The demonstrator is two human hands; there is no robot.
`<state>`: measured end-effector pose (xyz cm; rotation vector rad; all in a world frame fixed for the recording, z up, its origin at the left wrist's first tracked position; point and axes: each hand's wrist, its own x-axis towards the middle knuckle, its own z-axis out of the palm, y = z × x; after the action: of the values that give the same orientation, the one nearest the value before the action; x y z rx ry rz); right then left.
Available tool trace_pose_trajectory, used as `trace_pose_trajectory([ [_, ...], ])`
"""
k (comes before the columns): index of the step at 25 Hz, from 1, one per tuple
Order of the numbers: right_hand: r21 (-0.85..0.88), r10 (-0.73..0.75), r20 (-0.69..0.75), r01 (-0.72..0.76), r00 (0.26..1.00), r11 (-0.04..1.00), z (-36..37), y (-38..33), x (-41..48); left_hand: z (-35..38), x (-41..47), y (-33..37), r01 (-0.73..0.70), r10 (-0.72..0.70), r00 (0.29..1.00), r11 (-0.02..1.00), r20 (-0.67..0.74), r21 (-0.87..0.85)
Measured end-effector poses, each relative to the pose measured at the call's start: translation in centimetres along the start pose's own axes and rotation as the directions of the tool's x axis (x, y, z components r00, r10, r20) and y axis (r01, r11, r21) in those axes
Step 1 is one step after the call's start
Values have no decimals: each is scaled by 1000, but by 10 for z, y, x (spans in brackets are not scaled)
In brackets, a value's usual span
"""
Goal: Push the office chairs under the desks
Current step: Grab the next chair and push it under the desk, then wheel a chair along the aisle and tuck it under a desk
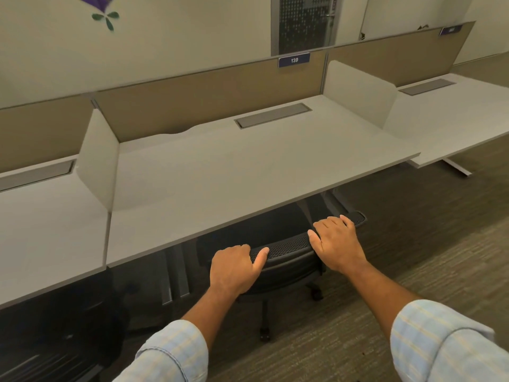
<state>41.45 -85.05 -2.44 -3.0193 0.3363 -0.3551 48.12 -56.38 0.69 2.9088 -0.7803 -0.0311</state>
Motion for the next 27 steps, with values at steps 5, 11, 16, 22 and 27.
trace_pose_trajectory([
  [5,27,64,51,-66,997,997,-9,-12,-13,0,-2,-3,-91,91,996,996,-7,-13],
  [11,-25,125,120,-123,985,992,-12,-56,-59,1,-12,-18,-375,370,926,926,78,55],
  [16,-47,216,134,-212,967,976,-18,-100,-105,6,-38,-31,-510,505,860,856,73,82],
  [22,-73,387,94,-381,917,921,-32,-148,-184,12,-64,-40,-604,600,797,789,70,115],
  [27,-106,531,63,-523,845,845,-64,-170,-249,17,-95,-6,-740,737,672,671,66,44],
])
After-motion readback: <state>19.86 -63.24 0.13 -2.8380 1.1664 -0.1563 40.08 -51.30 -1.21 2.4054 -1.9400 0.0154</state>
